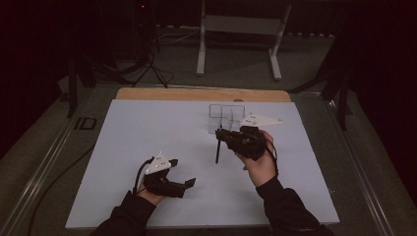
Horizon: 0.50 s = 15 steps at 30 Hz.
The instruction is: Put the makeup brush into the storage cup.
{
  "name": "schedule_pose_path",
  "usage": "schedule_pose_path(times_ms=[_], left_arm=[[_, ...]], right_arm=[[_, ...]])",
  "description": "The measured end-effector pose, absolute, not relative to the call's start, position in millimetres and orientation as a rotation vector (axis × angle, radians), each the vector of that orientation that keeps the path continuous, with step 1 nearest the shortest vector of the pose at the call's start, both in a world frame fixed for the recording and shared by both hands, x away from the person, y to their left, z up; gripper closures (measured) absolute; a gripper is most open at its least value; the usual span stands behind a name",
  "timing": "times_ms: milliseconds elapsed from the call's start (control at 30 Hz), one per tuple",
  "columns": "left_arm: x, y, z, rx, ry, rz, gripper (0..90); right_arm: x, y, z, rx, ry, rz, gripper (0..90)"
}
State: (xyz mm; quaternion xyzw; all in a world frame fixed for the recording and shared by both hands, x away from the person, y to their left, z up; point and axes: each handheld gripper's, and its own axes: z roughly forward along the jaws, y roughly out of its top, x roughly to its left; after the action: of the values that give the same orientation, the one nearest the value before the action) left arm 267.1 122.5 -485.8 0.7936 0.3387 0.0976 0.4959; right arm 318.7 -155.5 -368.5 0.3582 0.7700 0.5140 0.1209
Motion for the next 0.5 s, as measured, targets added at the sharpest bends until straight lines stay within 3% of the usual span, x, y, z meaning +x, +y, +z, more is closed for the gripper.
schedule_pose_path(times_ms=[500], left_arm=[[269.2, 128.8, -484.8, 1.867, 0.832, 0.212, 1.8]], right_arm=[[327.1, -178.1, -358.7, 1.021, 2.203, 1.486, 83.6]])
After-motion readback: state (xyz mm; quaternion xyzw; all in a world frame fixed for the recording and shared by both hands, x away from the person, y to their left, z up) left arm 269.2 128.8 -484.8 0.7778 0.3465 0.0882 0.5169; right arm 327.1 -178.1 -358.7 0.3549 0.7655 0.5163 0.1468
